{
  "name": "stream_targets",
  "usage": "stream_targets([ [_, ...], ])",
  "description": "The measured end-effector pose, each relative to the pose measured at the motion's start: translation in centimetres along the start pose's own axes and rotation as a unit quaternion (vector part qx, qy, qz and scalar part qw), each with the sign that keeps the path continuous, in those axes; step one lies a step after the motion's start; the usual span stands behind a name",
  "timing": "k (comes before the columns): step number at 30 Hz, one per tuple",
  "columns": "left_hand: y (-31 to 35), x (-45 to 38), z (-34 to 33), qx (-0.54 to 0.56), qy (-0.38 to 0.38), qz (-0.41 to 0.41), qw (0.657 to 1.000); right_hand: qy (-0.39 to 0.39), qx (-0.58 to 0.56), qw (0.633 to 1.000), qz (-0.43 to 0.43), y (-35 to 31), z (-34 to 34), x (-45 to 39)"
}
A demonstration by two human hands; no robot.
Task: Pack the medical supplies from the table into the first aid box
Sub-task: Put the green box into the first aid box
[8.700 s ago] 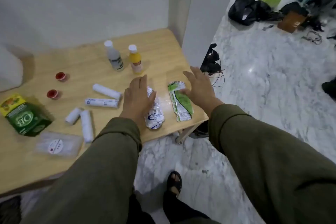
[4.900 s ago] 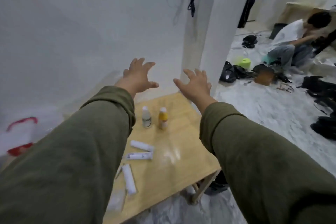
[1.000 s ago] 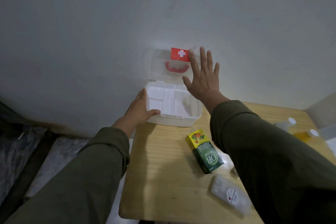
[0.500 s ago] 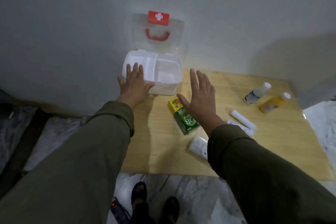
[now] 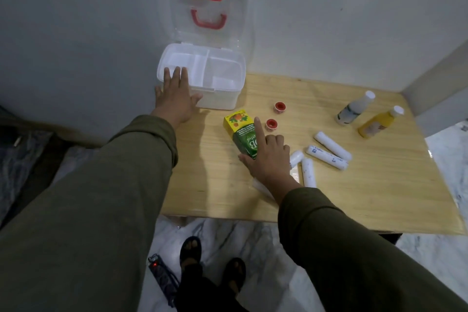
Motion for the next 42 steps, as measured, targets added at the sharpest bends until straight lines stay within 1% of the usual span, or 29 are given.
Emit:
stream_targets([
  [3, -0.1, -0.1, 0.3, -0.009, -0.012, -0.002, 1.000, 0.020, -0.036, 0.999, -0.020, 0.6, 0.7, -0.4],
  [6, 0.0, -0.2, 0.8, -0.006, -0.027, 0.000, 1.000, 0.053, -0.106, 0.993, -0.007, 1.2, 2.7, -1.1],
  [9, 0.3, 0.0, 1.4, -0.003, -0.039, 0.005, 0.999, 0.102, -0.187, 0.977, 0.009, 1.7, 5.9, -2.7],
  [12, 0.9, 0.0, 2.3, -0.009, -0.044, -0.007, 0.999, 0.151, -0.247, 0.957, 0.002, 1.8, 10.1, -4.8],
  [15, 1.1, -0.8, 3.1, -0.014, -0.044, -0.025, 0.999, 0.181, -0.263, 0.948, 0.006, 0.8, 13.6, -7.1],
  [17, 1.1, -1.7, 3.6, -0.021, -0.049, -0.040, 0.998, 0.184, -0.258, 0.948, 0.013, -0.3, 15.1, -8.7],
  [19, 0.9, -2.8, 4.1, -0.032, -0.057, -0.054, 0.996, 0.172, -0.252, 0.952, 0.018, -1.4, 15.7, -10.3],
  [22, 0.3, -4.3, 4.9, -0.036, -0.063, -0.062, 0.995, 0.127, -0.222, 0.966, 0.038, -3.2, 15.3, -12.5],
  [27, -1.4, -6.7, 4.5, -0.032, -0.100, -0.053, 0.993, 0.048, -0.155, 0.985, 0.062, -5.5, 13.1, -16.2],
  [31, -2.5, -8.3, 3.7, -0.014, -0.121, -0.062, 0.991, -0.006, -0.125, 0.989, 0.080, -6.9, 10.6, -18.7],
  [33, -2.8, -8.5, 3.3, -0.003, -0.135, -0.065, 0.989, -0.008, -0.091, 0.992, 0.088, -7.3, 9.5, -19.6],
  [36, -3.1, -8.8, 2.7, 0.009, -0.142, -0.064, 0.988, 0.009, -0.013, 0.994, 0.106, -8.0, 8.0, -20.6],
  [38, -3.2, -9.0, 2.6, 0.012, -0.142, -0.065, 0.988, -0.009, -0.020, 0.994, 0.110, -8.5, 6.7, -21.0],
  [42, -3.2, -9.0, 2.4, 0.016, -0.145, -0.067, 0.987, -0.067, -0.116, 0.987, 0.093, -9.5, 4.4, -21.2],
])
Point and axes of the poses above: each hand's wrist, its own x-axis away from the middle knuckle, its own z-axis out of the back of the hand, y = z × x, the point moved 5 cm from there along -x, towards the middle knuckle, and after that the axes turned 11 degrees about y, right-handed, at the moved point
